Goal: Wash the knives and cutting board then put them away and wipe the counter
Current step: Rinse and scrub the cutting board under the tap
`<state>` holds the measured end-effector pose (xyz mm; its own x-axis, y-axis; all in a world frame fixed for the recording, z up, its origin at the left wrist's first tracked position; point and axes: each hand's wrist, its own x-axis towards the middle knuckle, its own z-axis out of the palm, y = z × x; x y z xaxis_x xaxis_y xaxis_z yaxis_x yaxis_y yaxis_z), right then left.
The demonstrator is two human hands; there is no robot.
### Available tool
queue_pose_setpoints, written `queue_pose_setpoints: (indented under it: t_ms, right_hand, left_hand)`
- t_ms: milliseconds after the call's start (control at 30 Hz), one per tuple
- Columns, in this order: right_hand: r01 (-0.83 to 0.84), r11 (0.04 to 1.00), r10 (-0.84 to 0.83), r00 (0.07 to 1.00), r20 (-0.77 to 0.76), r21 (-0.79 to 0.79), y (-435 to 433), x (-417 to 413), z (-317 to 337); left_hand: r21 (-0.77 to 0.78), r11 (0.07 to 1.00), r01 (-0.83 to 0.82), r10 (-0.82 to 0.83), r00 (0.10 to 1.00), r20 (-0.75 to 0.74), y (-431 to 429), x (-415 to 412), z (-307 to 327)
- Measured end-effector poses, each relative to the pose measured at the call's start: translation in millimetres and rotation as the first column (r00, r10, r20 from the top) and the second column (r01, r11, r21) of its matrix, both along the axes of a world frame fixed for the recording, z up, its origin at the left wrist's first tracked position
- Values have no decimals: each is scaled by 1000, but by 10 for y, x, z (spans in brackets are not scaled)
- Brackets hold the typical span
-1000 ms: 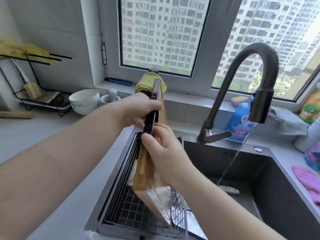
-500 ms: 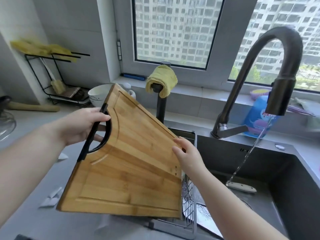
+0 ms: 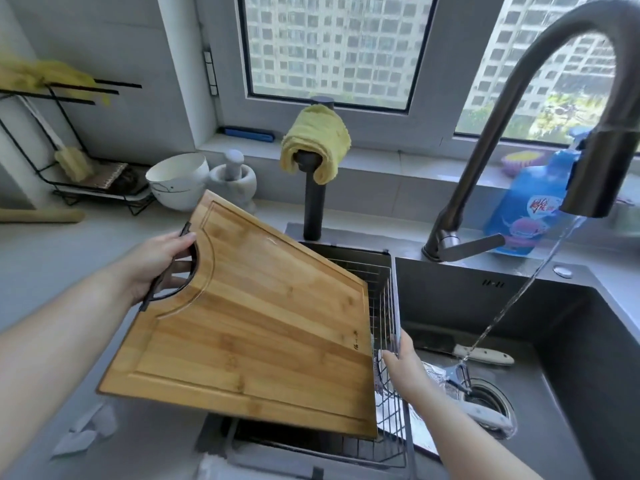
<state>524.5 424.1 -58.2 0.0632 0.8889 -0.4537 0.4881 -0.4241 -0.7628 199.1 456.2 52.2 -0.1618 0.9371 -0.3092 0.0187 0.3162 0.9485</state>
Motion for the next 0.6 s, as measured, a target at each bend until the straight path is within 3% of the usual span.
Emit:
queue_pose_setpoints:
  t_ms: [400, 600]
  right_hand:
    - [-32, 995, 29, 999, 29, 90, 49, 21, -200]
    - [43, 997, -39, 997, -66, 71, 15, -104, -276]
  left_hand:
    - [-47, 997, 59, -63, 994, -88, 534, -89, -255]
    - [-59, 995, 84, -92, 985, -147, 651, -147, -230]
